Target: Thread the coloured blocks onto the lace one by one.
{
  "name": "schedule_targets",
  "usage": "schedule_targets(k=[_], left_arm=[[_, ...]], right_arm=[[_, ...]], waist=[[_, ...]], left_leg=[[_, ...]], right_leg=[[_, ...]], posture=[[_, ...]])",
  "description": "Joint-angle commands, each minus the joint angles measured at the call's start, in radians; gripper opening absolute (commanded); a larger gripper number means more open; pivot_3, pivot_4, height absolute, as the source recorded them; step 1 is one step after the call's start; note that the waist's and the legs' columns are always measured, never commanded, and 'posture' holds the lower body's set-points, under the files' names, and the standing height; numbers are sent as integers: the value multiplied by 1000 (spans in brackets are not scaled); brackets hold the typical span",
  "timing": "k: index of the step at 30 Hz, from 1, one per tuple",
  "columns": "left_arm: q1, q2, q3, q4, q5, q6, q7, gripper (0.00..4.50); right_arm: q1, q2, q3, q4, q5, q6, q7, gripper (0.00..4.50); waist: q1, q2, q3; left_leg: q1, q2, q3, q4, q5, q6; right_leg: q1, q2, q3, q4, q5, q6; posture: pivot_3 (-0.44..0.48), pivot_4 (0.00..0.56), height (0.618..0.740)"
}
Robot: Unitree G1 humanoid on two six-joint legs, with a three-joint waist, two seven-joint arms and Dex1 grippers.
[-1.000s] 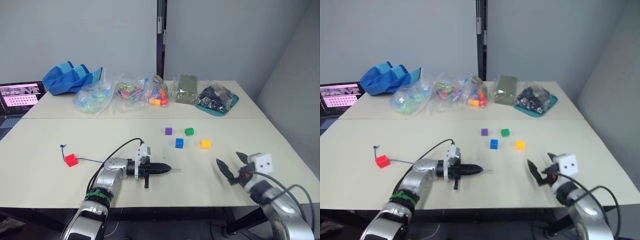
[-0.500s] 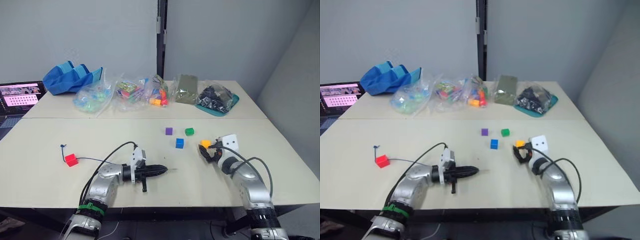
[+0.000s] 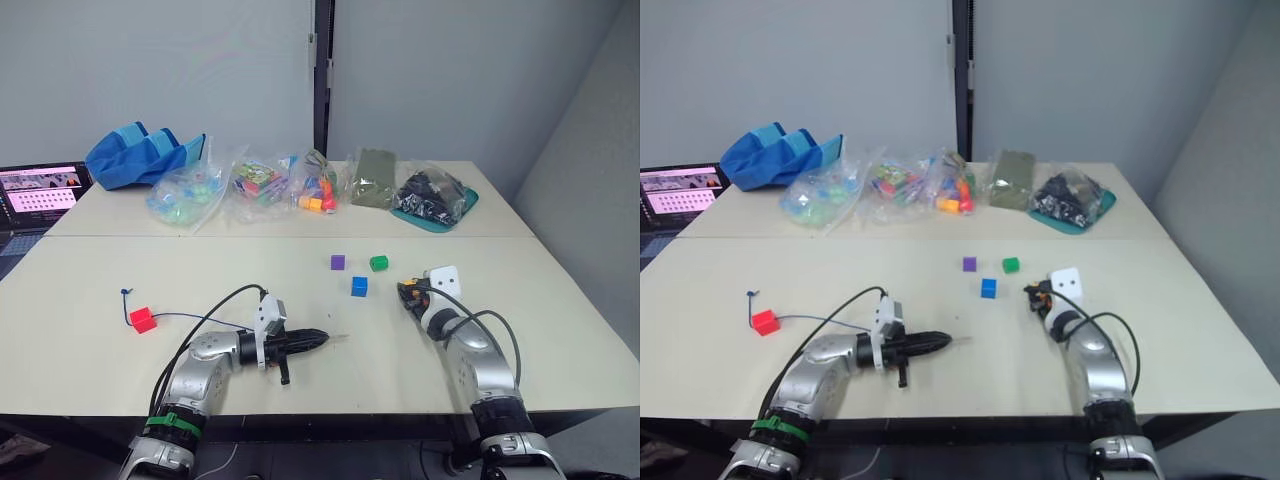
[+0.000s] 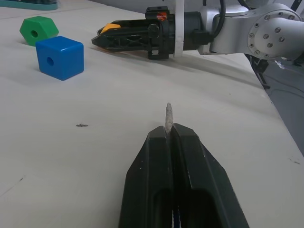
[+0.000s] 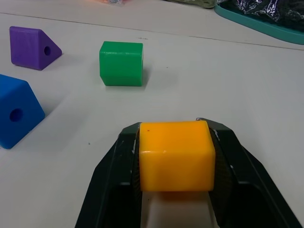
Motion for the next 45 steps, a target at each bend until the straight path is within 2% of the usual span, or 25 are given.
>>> schedule_targets(k=[1,7,12,20,23,24,28,30,31,34,38,42,45], left_arm=[[-1,3,-8,-12,-8,2,-11,0],[-35,-17,-28,32,-12,1,-48,0],[-98,-41,-53,121,1,-10,-103,0],[-181,-48,-74,235,15,-38,-193,0],[-210,-63,-78,277,21,-51,-208,0],[-216,-67,-79,285,23,-55,-212,0],[-218,-74,-80,298,31,-65,-223,0],[-210,-70,-79,290,32,-63,-225,0],[-207,-68,-76,289,31,-62,-224,0],[-201,-62,-70,290,32,-69,-221,0],[-196,-65,-54,291,28,-81,-196,0],[-187,-70,-28,282,20,-88,-148,0],[-159,-71,-18,254,17,-87,-123,0]], right_arm=[[55,2,-5,-156,15,31,-8,1215],[220,43,24,-455,47,175,-29,1215],[411,120,77,-726,67,315,-101,1215],[565,220,166,-904,33,400,-222,1215],[587,241,150,-923,48,400,-241,1215],[590,245,142,-927,54,399,-245,2248],[593,255,129,-945,82,407,-239,3589],[606,233,131,-971,104,404,-202,4314],[614,222,113,-991,135,397,-175,4471],[610,167,50,-1040,217,404,-107,4471],[572,28,-28,-1029,294,390,27,4471],[486,-214,-103,-929,357,373,272,4471],[373,-407,-80,-788,345,331,484,4471]], waist=[[1,0,0],[4,0,0],[9,0,0],[5,0,0],[4,0,0],[4,0,0],[3,0,0],[3,0,0],[3,0,0],[2,0,0],[2,0,0],[1,0,0],[-2,0,0]], left_leg=[[0,0,0,0,0,0],[0,0,0,0,0,0],[-1,0,0,1,0,0],[-2,0,0,1,0,0],[-2,0,0,1,0,0],[-2,0,0,1,0,0],[-2,0,0,1,-1,0],[-2,0,0,1,-1,0],[-2,0,0,1,-1,0],[-2,0,0,1,-1,0],[-2,0,0,1,-1,0],[-2,0,0,1,-1,0],[-1,0,0,2,-1,0]], right_leg=[[0,0,0,0,0,0],[0,0,0,0,0,0],[-1,0,0,0,0,0],[-1,0,0,0,0,0],[-1,0,0,-1,0,0],[-1,0,0,-1,0,0],[-1,0,0,-1,0,0],[-1,0,0,-1,0,0],[-1,0,0,-1,0,0],[-1,0,0,-1,0,0],[-1,0,0,-1,0,0],[0,0,0,-1,0,0],[0,0,0,-1,0,0]], posture=[[0,150,717],[0,150,717],[0,150,717],[0,150,717],[0,150,717],[0,150,717],[0,150,717],[0,150,717],[0,150,717],[0,150,717],[0,150,717],[0,150,717],[0,150,717]])
